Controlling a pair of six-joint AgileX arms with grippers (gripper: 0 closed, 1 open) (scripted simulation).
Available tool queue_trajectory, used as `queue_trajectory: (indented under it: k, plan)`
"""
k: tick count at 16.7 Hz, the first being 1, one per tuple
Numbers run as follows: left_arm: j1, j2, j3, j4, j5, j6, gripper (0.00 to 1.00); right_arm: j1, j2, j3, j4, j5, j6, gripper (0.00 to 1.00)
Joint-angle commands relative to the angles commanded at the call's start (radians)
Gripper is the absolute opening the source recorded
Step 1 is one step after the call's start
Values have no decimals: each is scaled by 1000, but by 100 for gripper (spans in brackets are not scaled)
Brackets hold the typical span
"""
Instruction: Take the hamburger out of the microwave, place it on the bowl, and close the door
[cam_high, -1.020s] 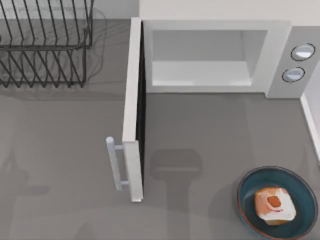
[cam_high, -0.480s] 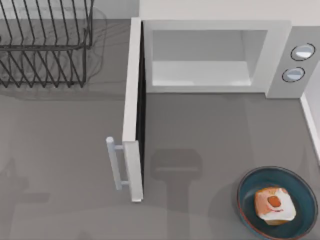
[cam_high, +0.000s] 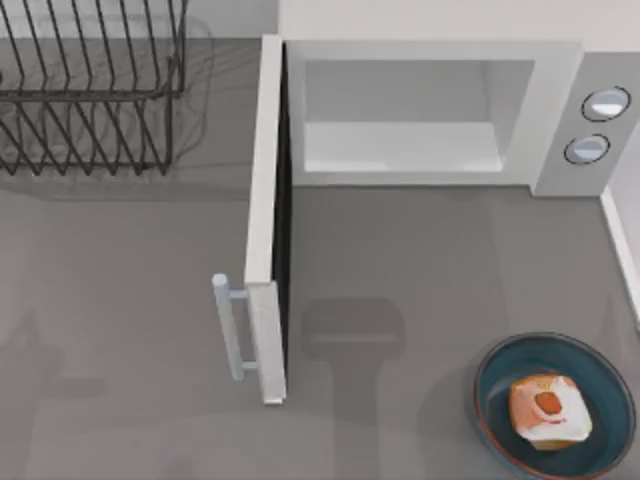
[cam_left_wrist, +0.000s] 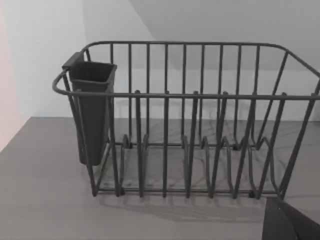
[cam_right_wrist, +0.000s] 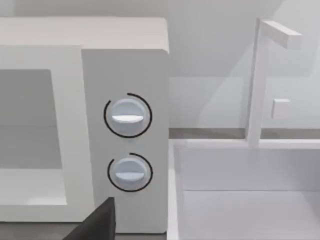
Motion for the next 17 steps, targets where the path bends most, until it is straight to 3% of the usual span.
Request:
queue_trajectory:
  k: [3, 10, 17]
  plan:
    - [-73, 46, 12, 35, -74, -1, 0, 0, 0, 0, 0, 0, 0, 100]
    - [-103, 80, 36, 19, -96, -18, 0, 0, 0, 0, 0, 0, 0, 100]
    - [-406, 512, 306, -117, -324, -176, 0, 0, 0, 0, 0, 0, 0, 100]
